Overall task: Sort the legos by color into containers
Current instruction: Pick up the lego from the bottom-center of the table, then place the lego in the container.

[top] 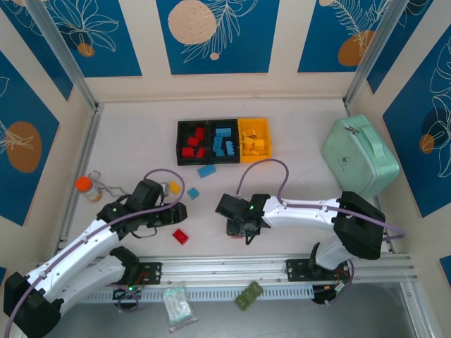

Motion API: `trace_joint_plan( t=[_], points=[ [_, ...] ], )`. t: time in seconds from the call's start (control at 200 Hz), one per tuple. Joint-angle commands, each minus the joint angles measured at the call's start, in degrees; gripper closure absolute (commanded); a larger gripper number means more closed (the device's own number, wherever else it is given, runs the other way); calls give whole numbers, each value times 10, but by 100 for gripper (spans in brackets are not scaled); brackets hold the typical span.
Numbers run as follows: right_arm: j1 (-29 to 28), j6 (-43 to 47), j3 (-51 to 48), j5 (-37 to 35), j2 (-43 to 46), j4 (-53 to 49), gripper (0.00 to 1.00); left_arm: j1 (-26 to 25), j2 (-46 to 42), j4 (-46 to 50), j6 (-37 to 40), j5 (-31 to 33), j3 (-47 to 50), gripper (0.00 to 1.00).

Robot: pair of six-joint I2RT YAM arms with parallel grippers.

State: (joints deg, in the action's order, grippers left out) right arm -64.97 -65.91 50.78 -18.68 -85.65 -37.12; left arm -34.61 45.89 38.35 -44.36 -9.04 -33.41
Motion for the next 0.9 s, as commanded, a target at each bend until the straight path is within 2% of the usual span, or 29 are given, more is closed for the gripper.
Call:
trace_joint_plan(
  t=[0.0,0.215,0.4,0.675,0.895],
  points=[
    [10,29,36,-9,21,-28,67,6,-10,-3,-8,-9,6,34],
    [51,97,101,-6,19,-34,68,7,-31,12,-18,-1,8,34],
    [96,165,178,14,-18,-27,68,9,-56,36,-35,17,10,34],
    [166,239,319,67,-110,-6,68,10,-94,44,-77,23,34,34],
    [206,259,453,110,-220,-5,68,11,-106,44,-92,25,36,33]
  ],
)
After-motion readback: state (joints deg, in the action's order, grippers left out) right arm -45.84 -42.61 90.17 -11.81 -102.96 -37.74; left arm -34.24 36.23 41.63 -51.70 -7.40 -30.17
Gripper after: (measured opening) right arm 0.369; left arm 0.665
